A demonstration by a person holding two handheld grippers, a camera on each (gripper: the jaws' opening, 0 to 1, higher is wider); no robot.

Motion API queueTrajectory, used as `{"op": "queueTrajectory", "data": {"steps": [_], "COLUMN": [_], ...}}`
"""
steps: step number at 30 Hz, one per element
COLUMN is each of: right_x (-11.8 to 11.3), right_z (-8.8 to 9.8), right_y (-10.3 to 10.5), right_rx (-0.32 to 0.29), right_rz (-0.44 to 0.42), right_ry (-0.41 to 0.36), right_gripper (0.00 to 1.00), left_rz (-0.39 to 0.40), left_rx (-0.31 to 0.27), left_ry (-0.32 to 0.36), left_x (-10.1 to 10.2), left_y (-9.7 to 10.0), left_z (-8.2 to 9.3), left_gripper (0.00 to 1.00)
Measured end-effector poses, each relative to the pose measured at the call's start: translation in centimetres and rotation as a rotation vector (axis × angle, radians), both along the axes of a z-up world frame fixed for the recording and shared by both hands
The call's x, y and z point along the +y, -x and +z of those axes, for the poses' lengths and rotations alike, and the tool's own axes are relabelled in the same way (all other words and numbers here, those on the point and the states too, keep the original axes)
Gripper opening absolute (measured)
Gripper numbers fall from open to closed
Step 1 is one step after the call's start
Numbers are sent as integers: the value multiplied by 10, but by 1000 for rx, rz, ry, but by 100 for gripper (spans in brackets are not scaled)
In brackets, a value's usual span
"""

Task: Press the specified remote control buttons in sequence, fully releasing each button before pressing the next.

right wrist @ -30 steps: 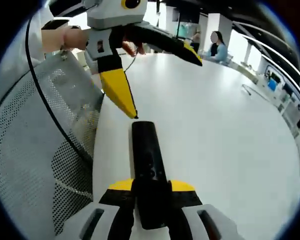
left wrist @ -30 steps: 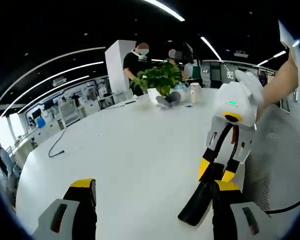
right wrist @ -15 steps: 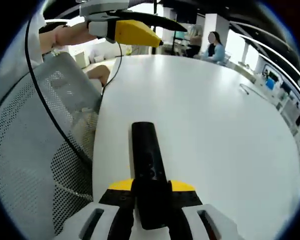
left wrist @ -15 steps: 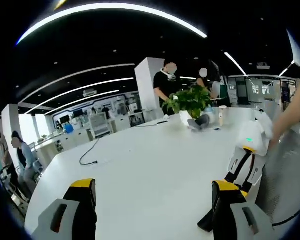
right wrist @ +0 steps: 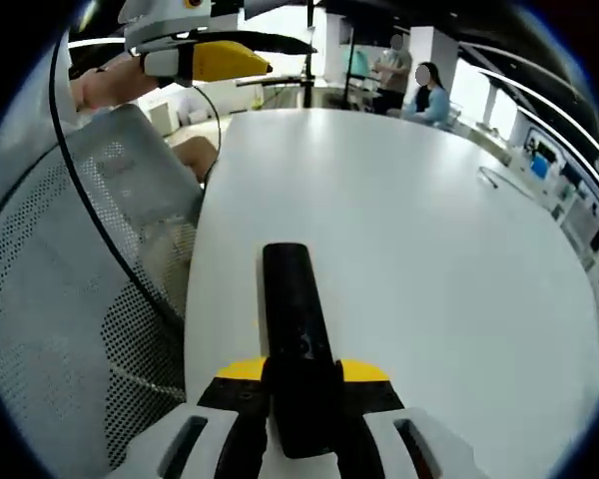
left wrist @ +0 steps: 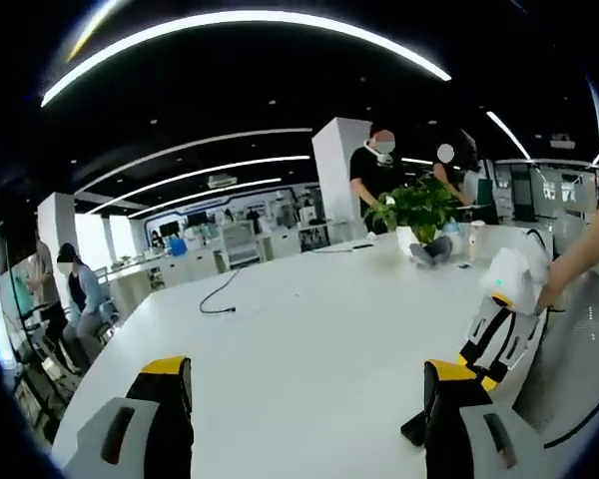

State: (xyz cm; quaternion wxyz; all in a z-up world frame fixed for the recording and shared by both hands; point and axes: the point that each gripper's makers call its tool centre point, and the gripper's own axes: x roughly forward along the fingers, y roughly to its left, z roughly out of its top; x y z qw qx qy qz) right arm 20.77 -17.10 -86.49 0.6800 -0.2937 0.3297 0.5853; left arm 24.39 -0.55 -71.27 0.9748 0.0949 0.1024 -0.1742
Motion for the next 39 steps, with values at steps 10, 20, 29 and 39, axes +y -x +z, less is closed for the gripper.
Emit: {"op": "queueTrajectory", "data": {"steps": [10, 20, 29, 39], "right_x": [0, -1, 1, 6], "right_z": [0, 0, 1, 0], "right_y": [0, 0, -5, -23], "right_rx": [-1, 6, 38, 12], "right_rz": [-2, 5, 10, 38], "right_ry": [-4, 6, 16, 70], "right_gripper": [22, 22, 21, 21], "left_rz": [99, 64, 63, 44], "left_rx": [-24, -34, -24, -45], "left_ry": [45, 34, 39, 56], "left_x": [6, 3, 1, -2], "left_y": [9, 9, 9, 8], "left_z": [-1, 0, -4, 1], "left_gripper": [100, 100, 100, 100]}}
